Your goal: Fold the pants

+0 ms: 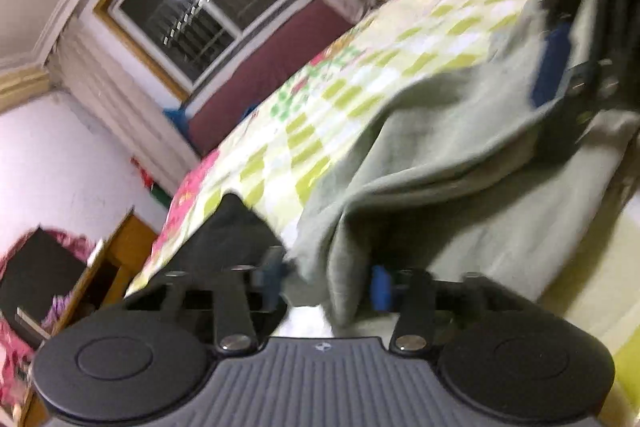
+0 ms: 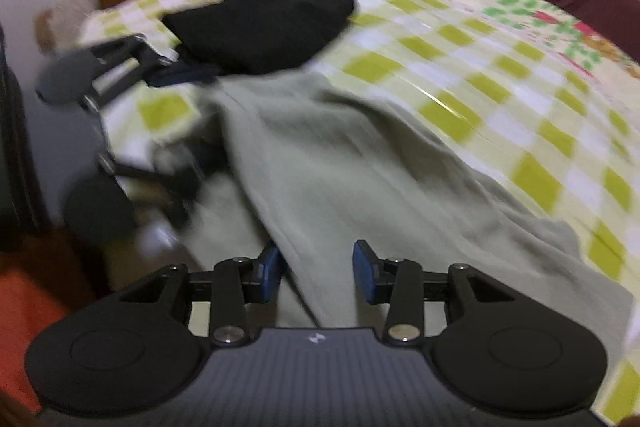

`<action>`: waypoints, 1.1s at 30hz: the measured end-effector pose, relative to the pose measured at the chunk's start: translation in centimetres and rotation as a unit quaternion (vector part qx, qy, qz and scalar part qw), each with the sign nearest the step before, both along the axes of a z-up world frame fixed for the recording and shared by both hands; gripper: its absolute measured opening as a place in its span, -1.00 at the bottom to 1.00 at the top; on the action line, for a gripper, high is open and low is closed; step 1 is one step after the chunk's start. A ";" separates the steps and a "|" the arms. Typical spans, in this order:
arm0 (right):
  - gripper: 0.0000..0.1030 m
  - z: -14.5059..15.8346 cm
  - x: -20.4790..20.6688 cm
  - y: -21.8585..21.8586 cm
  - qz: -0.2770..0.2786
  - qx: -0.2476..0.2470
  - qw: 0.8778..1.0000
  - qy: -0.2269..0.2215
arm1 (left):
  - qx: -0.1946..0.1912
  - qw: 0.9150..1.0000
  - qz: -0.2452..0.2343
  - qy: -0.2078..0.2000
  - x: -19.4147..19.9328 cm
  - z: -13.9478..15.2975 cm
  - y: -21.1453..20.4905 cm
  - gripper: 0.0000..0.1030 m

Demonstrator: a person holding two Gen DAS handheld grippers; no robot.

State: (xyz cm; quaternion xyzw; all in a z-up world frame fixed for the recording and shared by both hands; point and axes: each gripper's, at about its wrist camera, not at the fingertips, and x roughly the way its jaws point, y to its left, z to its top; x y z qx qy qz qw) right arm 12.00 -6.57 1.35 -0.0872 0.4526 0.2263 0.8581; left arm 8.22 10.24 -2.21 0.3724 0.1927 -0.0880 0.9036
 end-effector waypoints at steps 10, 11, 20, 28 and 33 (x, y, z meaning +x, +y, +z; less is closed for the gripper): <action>-0.72 0.3 -2.1 -2.2 -0.002 0.011 1.000 0.022 | 0.034 0.998 0.032 0.028 -2.2 -1.3 0.7 -0.40; -0.71 -0.2 -2.2 -2.1 0.008 0.002 0.999 0.035 | 0.050 0.998 0.030 0.034 -2.5 -1.9 0.7 -0.40; -0.38 2.6 -2.2 -10.5 -0.138 0.089 0.986 0.003 | 0.054 0.997 0.050 0.017 -4.2 0.6 2.6 -0.07; -0.19 2.5 -2.1 -18.0 -0.292 0.062 0.954 -0.028 | -0.008 1.000 -0.007 -0.010 -3.1 3.1 -1.4 0.14; -0.07 -2.1 -1.1 -21.6 -0.355 0.143 0.922 0.058 | -0.009 0.998 -0.061 0.011 -1.4 1.0 -5.7 0.15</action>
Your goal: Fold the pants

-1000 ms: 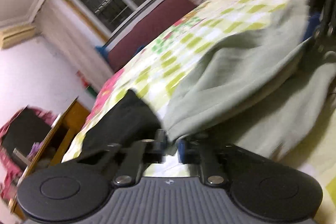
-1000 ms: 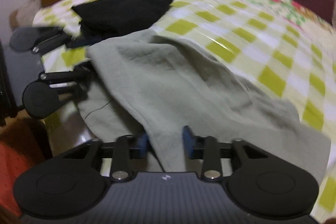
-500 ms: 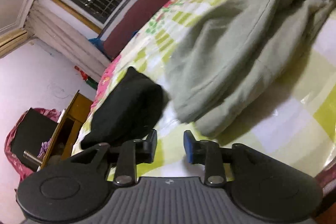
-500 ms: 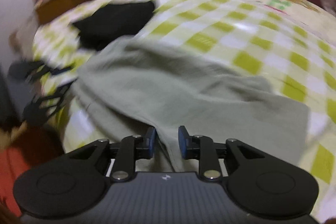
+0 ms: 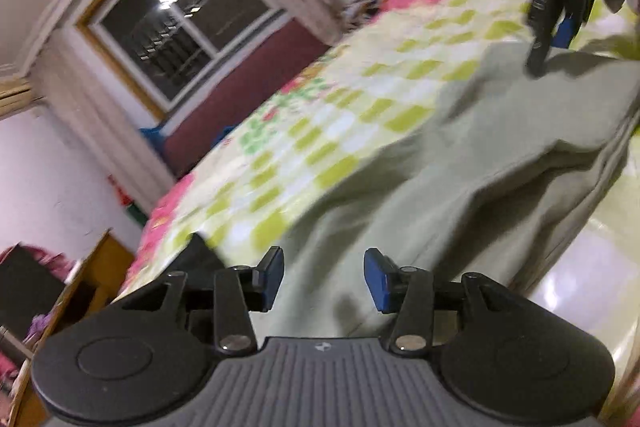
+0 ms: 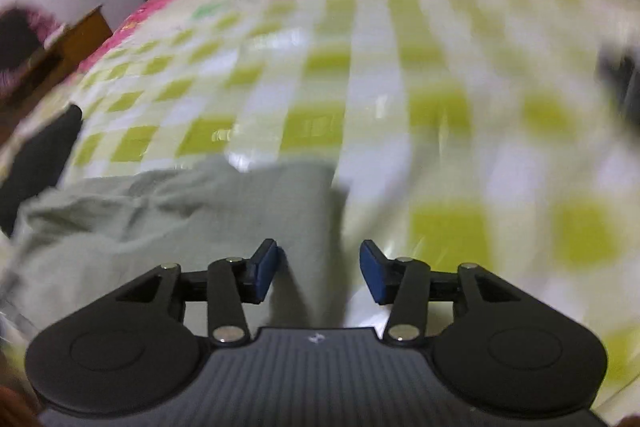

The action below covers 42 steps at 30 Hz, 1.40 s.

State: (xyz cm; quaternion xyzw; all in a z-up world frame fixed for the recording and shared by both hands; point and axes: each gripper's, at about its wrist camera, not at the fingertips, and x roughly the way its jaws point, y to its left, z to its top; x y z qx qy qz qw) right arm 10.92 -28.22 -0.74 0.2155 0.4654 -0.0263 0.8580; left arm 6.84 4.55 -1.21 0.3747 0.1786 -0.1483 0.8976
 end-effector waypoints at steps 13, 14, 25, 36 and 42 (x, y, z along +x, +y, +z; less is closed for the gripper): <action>-0.58 0.7 -5.7 -4.0 -0.013 -0.048 0.999 0.021 | 0.060 0.996 -0.063 0.005 -0.8 -2.6 -4.4 0.27; -0.53 1.0 -6.0 -4.2 -0.014 -0.068 0.997 0.031 | 0.066 0.996 -0.067 0.002 -1.0 -2.5 -4.4 0.27; -0.48 3.0 1.5 -0.3 0.162 -0.092 0.982 -0.042 | 0.086 0.996 -0.030 0.000 0.3 -1.5 -3.7 0.49; -0.29 4.4 0.0 2.9 0.164 -0.159 0.970 -0.089 | 0.068 0.997 -0.015 -0.015 -0.7 0.3 -1.8 0.50; -0.37 2.3 3.3 9.2 0.267 -0.018 0.956 -0.119 | 0.043 0.998 -0.034 -0.010 -0.7 0.1 -3.7 0.50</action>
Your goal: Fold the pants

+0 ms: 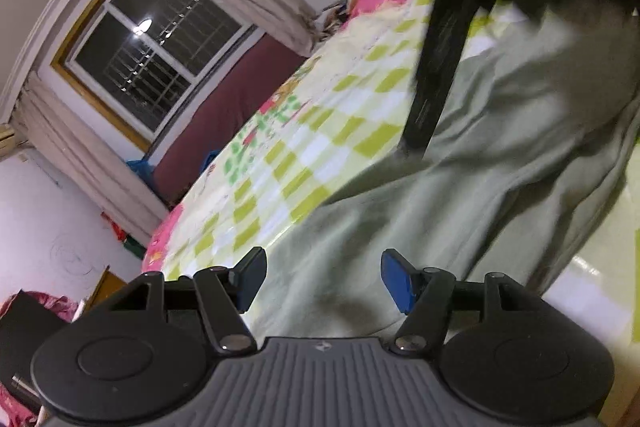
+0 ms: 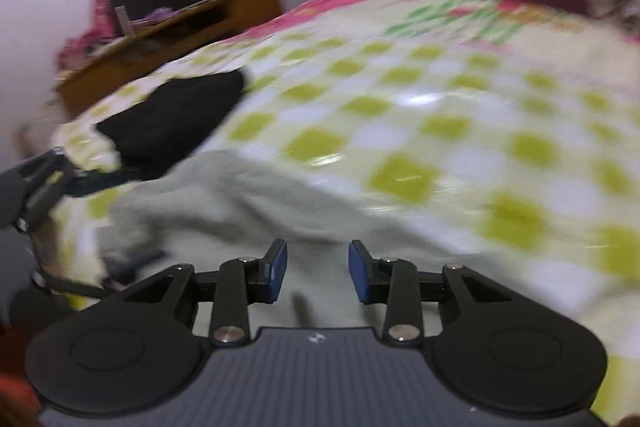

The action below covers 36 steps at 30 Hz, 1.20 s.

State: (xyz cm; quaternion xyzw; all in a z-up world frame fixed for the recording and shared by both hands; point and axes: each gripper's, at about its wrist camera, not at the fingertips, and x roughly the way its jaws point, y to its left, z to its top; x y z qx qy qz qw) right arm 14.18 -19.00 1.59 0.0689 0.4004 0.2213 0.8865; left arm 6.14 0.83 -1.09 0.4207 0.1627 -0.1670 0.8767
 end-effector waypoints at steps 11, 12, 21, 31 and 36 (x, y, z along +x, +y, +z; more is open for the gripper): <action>-0.65 -4.1 5.0 -3.4 -0.135 0.039 0.989 0.044 | -0.009 1.000 0.000 0.014 -0.4 -0.4 1.0 0.51; -0.65 -3.1 3.8 -3.3 -0.136 0.036 0.990 0.025 | -0.015 1.000 -0.001 0.011 -0.4 0.0 0.9 0.51; -0.81 -4.1 -1.7 -6.8 -0.178 0.055 0.981 0.049 | -0.025 0.999 0.007 0.019 0.8 -1.8 -0.2 0.52; -0.74 -2.9 -5.1 -15.1 -0.304 0.100 0.947 0.032 | 0.005 0.999 0.031 0.004 -0.3 -1.3 1.0 0.66; -0.57 -2.8 -9.2 -15.8 -0.322 0.062 0.943 0.045 | 0.003 0.999 0.038 0.005 -0.4 -1.4 0.6 0.66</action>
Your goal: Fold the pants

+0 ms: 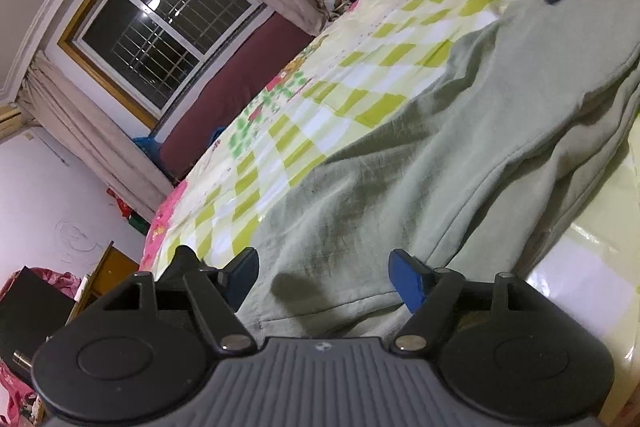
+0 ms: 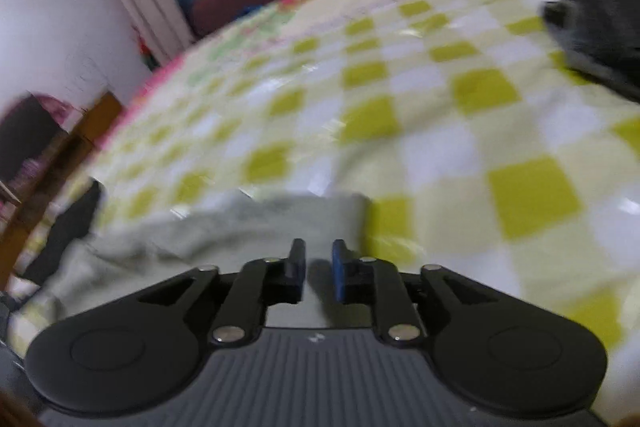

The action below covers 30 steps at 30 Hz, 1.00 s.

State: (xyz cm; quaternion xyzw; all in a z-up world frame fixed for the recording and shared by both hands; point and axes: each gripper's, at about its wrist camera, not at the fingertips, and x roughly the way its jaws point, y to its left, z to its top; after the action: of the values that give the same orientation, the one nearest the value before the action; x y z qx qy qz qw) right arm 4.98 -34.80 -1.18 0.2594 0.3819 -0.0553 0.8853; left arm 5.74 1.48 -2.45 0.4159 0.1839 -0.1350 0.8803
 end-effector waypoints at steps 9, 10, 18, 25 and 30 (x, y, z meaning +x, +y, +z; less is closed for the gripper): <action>-0.22 -1.0 -2.9 -1.4 -0.021 0.125 0.992 0.022 | 0.000 1.000 0.005 -0.017 -0.9 0.7 0.6 0.66; -0.13 -1.3 -3.0 -1.0 -0.014 0.132 0.991 0.025 | -0.006 1.000 0.006 -0.017 -0.9 0.8 0.6 0.66; -0.18 -2.2 -2.5 -0.9 -0.017 0.189 0.982 0.008 | -0.053 0.998 -0.037 -0.021 -3.4 2.1 -0.7 0.66; -0.88 -3.3 -2.1 -1.3 -0.041 0.243 0.969 0.008 | -0.018 0.996 -0.084 0.033 -2.9 -0.5 -4.7 0.67; -0.90 -1.0 -3.0 -1.9 -0.065 0.282 0.957 -0.034 | -0.051 0.993 -0.090 0.050 -2.8 0.3 -4.2 0.66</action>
State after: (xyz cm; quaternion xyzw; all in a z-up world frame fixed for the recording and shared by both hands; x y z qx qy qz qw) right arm 2.02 -36.72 -2.15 0.5246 0.3339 0.0056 0.7831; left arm 2.90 -2.72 -2.14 0.3777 0.1821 -0.2436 0.8746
